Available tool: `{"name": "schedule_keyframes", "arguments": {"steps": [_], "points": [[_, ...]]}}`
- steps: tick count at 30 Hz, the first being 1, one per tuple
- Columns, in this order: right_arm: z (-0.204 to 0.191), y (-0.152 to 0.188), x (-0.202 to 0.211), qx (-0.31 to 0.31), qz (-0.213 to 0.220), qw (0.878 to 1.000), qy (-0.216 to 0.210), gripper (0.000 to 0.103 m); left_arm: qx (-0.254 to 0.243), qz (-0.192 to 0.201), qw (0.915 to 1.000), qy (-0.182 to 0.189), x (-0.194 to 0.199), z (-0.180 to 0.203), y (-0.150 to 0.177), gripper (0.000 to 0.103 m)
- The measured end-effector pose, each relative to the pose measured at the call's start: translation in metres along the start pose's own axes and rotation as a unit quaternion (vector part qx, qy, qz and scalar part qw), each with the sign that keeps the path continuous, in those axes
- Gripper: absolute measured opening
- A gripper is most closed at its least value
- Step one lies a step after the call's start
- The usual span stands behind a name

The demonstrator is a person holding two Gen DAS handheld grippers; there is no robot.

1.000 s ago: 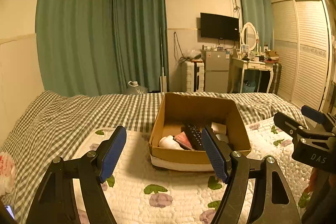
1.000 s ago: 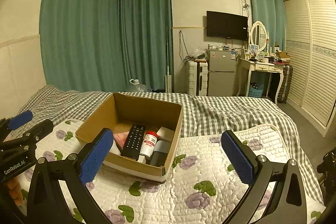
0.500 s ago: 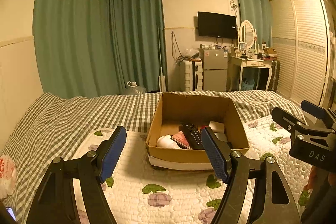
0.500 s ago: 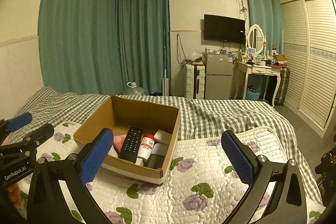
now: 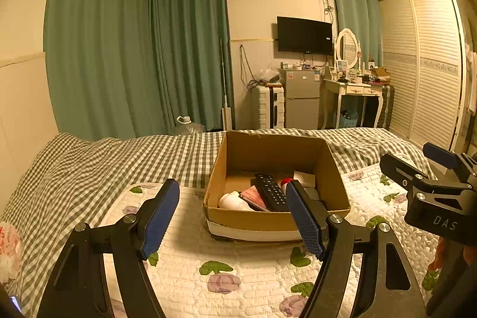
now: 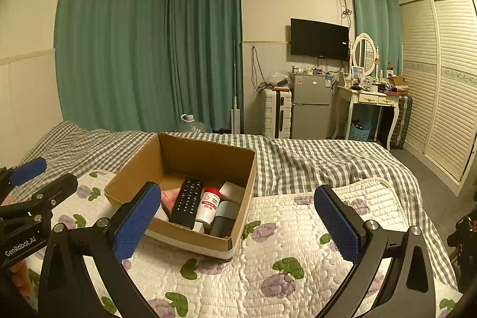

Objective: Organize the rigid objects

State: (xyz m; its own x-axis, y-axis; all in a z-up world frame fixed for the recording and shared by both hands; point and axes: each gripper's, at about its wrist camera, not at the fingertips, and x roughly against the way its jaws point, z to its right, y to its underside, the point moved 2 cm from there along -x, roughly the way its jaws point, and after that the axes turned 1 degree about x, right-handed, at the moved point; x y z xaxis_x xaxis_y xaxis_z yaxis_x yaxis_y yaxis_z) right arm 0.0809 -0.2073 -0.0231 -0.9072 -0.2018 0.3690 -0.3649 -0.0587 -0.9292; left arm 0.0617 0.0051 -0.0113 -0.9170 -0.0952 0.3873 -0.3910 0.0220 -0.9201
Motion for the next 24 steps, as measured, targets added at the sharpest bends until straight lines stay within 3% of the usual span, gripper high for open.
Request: {"name": "schedule_keyframes", "arguments": {"steps": [24], "points": [[0.0003,0.0064,-0.0031,0.003,-0.004,1.000,0.003,0.103,-0.003,0.002,0.9999,-0.015,-0.0020,0.0019,0.0022,0.077]]}}
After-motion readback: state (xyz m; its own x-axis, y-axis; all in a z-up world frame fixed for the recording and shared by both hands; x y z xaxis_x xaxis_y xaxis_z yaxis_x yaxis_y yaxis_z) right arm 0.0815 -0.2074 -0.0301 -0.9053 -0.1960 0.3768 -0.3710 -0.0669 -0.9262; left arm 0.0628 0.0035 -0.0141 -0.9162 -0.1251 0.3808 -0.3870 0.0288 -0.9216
